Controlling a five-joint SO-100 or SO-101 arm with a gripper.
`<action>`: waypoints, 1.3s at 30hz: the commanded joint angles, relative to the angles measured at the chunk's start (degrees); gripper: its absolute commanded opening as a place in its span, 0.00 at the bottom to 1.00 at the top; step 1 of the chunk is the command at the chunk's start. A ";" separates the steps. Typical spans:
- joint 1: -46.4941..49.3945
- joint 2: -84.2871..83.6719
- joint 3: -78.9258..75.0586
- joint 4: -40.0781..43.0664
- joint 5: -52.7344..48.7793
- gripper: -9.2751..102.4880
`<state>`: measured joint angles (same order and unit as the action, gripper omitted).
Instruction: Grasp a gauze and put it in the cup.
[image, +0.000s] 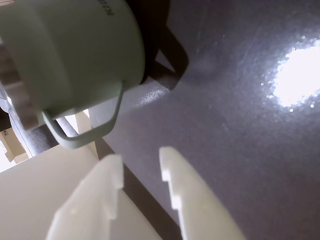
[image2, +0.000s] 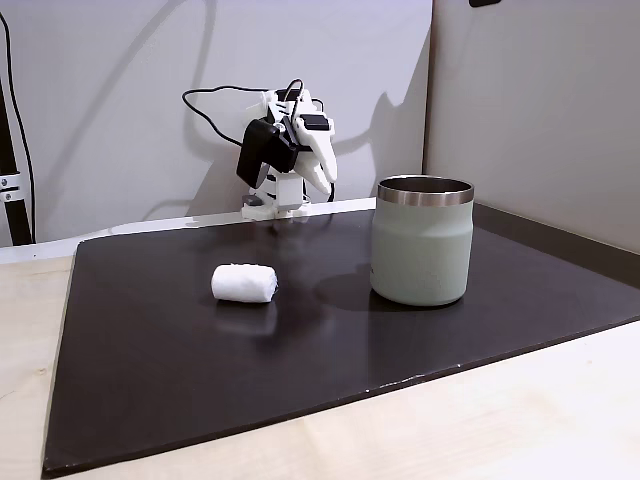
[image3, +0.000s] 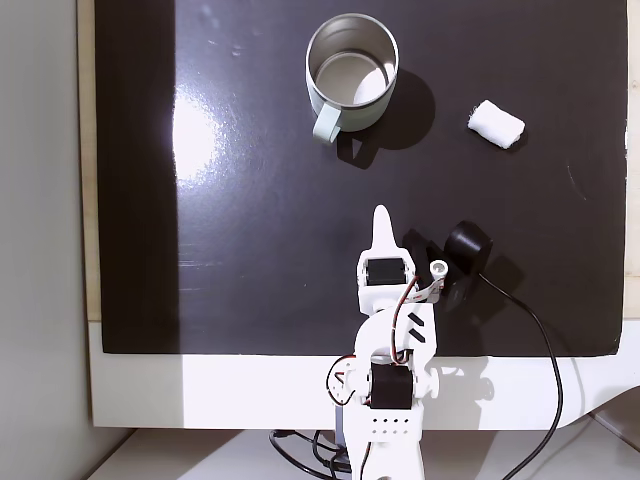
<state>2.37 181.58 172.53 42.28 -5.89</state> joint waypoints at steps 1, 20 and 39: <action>0.79 0.53 -0.35 0.26 3.43 0.08; 0.70 0.53 -0.35 0.26 3.34 0.08; 10.11 -31.20 -35.16 10.11 14.15 0.08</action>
<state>10.46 160.49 147.57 52.38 6.86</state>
